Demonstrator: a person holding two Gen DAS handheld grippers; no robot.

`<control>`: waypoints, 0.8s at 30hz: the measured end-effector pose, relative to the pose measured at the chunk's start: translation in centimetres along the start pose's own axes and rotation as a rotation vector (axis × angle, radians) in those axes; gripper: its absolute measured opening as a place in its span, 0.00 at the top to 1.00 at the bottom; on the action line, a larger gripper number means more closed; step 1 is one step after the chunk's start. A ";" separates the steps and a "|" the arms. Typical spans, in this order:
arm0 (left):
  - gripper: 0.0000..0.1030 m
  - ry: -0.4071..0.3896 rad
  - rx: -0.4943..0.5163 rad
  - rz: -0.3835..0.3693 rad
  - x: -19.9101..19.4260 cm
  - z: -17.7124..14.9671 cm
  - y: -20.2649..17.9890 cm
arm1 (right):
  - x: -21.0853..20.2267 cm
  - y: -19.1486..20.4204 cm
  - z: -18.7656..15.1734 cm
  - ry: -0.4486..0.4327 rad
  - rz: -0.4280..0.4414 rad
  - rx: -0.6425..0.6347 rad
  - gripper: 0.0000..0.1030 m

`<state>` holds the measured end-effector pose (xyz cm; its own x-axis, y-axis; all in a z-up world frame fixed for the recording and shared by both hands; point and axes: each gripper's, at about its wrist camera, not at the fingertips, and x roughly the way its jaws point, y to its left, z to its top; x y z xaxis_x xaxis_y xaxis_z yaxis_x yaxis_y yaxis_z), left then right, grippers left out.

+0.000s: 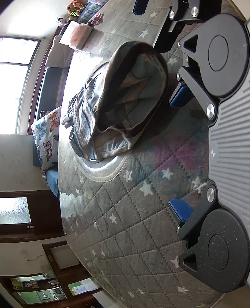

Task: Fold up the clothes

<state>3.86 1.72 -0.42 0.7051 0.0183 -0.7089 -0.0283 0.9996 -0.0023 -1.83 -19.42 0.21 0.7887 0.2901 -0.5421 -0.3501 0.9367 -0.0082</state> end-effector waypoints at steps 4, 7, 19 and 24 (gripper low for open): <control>0.00 -0.007 -0.016 0.012 0.5 0.9 0.9 | 0.9 -0.3 1.3 0.003 -0.009 -0.016 0.00; 0.00 -0.013 -0.029 0.024 1.0 1.5 1.8 | 1.7 -0.2 2.7 -0.002 -0.007 -0.045 0.01; 0.08 -0.025 -0.096 0.085 3.3 4.2 6.4 | 8.2 1.9 8.8 0.033 0.052 -0.179 0.25; 0.20 -0.017 -0.111 0.101 4.7 5.2 7.8 | 11.6 3.3 10.7 0.077 0.098 -0.215 0.38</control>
<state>10.63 9.71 -0.07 0.7068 0.1202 -0.6971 -0.1775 0.9841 -0.0103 11.58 -10.88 2.82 0.7078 0.3544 -0.6111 -0.5291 0.8392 -0.1261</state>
